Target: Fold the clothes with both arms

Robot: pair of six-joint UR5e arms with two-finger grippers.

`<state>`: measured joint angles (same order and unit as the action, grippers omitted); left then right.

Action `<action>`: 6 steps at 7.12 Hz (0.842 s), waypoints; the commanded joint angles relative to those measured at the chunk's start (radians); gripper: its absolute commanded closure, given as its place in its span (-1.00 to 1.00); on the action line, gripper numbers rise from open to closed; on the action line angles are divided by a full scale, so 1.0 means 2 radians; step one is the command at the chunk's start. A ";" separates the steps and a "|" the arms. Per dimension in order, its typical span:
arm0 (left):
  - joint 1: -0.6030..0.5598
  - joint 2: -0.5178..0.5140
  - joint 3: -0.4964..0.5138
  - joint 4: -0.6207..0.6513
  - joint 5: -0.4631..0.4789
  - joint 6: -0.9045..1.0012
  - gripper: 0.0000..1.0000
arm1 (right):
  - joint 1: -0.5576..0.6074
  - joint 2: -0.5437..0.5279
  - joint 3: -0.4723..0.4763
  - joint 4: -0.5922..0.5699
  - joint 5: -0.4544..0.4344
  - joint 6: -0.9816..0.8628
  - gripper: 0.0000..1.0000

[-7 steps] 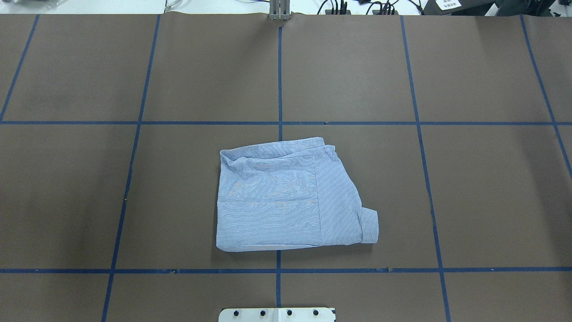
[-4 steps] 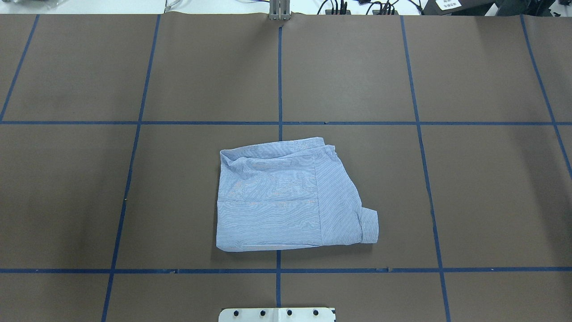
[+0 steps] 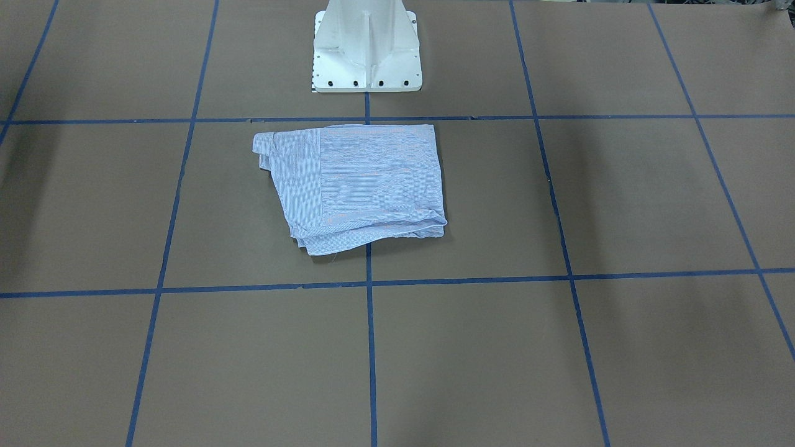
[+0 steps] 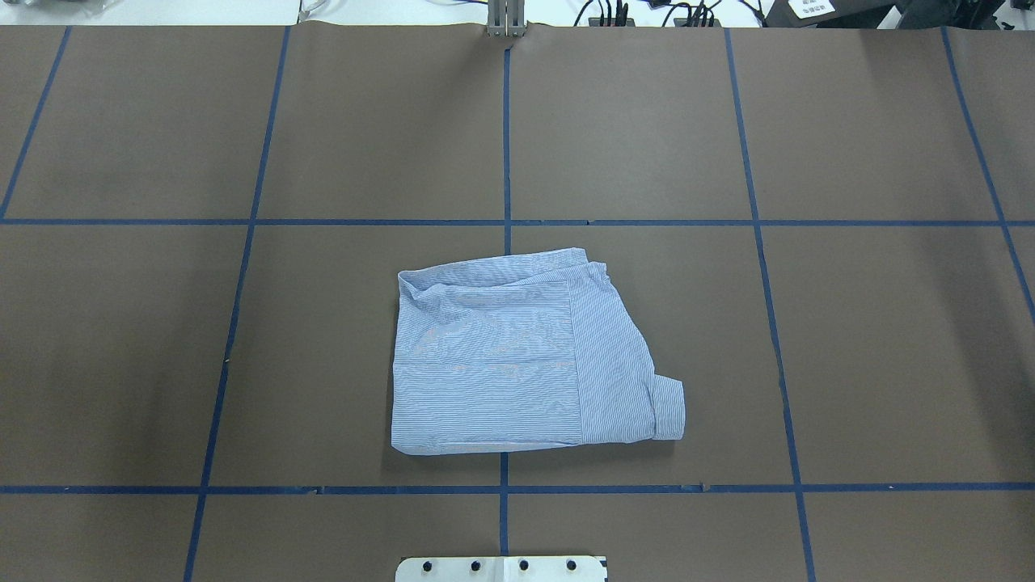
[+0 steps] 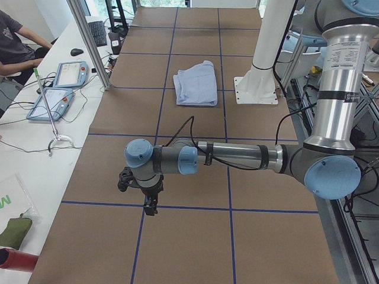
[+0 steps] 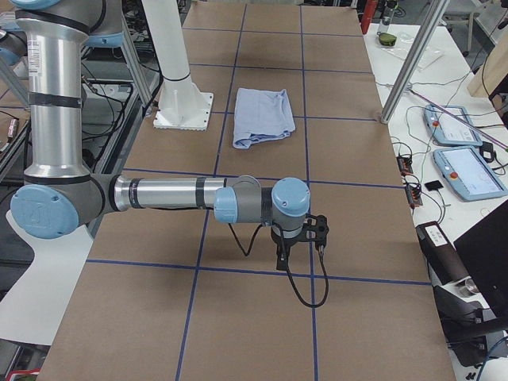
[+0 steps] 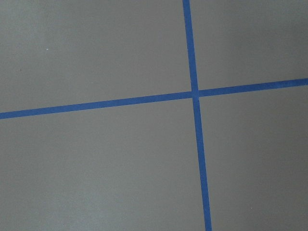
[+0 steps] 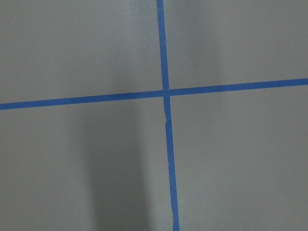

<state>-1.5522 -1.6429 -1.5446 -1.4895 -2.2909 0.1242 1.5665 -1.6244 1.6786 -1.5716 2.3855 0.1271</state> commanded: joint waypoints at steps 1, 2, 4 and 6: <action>0.000 0.000 0.001 0.000 0.000 0.000 -1.00 | -0.001 0.000 0.000 0.000 0.000 0.001 -1.00; 0.000 0.000 0.000 0.000 0.000 0.000 -1.00 | -0.001 0.000 0.000 0.000 0.000 0.001 -1.00; 0.000 0.000 0.000 0.000 0.000 0.000 -1.00 | -0.001 0.001 0.000 0.000 -0.001 0.001 -1.00; 0.000 -0.001 -0.001 0.000 0.000 0.000 -1.00 | -0.013 0.001 -0.003 0.000 -0.002 0.001 -1.00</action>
